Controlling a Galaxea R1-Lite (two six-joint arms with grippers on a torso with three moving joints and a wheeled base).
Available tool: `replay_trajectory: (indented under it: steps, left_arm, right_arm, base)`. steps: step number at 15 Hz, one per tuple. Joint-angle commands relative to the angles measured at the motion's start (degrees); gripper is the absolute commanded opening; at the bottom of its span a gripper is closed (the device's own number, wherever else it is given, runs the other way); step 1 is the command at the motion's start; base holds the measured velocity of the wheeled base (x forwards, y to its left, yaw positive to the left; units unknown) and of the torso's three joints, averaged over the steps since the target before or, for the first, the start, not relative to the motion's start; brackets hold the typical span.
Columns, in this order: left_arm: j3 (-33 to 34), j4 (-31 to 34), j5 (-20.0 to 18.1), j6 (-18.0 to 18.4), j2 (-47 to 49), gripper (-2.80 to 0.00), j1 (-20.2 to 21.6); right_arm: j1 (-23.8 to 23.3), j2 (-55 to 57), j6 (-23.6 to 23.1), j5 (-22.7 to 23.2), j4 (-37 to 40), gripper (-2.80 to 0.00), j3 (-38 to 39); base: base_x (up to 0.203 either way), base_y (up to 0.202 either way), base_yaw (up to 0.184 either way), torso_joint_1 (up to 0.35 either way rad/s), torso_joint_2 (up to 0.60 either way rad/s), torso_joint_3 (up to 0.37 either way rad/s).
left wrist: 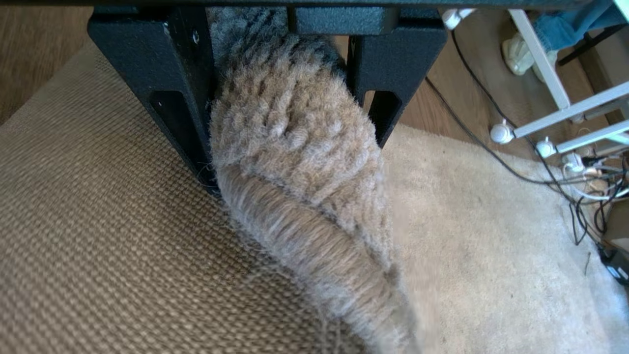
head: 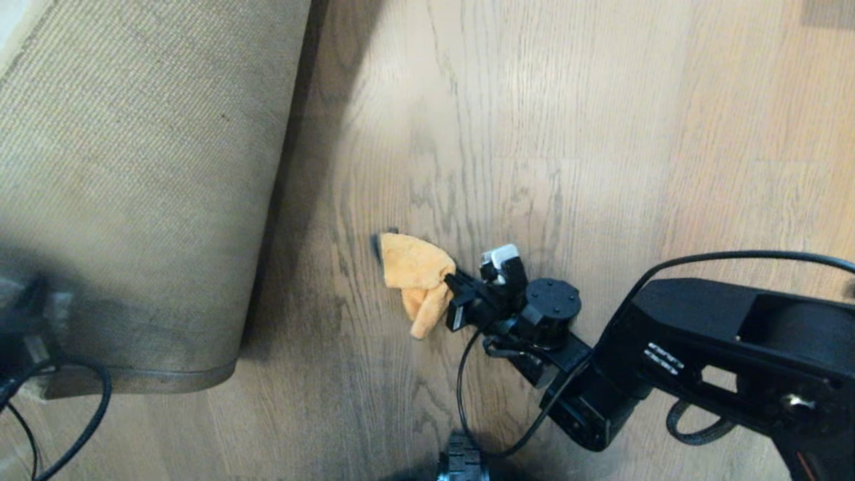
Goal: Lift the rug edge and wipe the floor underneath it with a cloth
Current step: Wipe the floor under the carpet with a rag
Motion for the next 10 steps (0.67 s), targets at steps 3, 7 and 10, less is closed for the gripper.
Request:
replay_trajectory:
  steps: [3, 7, 10]
  left_arm:
    - [1.45, -0.62, 0.11, 0.07, -0.02, -2.80, 0.06]
    - [1.69, -0.80, 0.11, 0.07, -0.10, -2.80, 0.06]
    - [1.78, -0.80, 0.11, 0.07, -0.10, -2.80, 0.06]
  right_arm:
    - [-4.39, -4.97, -0.08, -0.09, -2.77, -2.80, 1.12]
    - [-6.63, -9.11, -0.09, -0.09, -2.77, -2.80, 3.40]
    - [-9.76, -12.08, -0.21, 0.02, -2.77, -2.80, 4.82]
  base:
    - [0.000, 0.000, 0.000, 0.000, 0.00, 0.000]
    - [0.000, 0.000, 0.000, 0.000, 0.00, 0.000]
    - [0.000, 0.000, 0.000, 0.000, 0.00, 0.000]
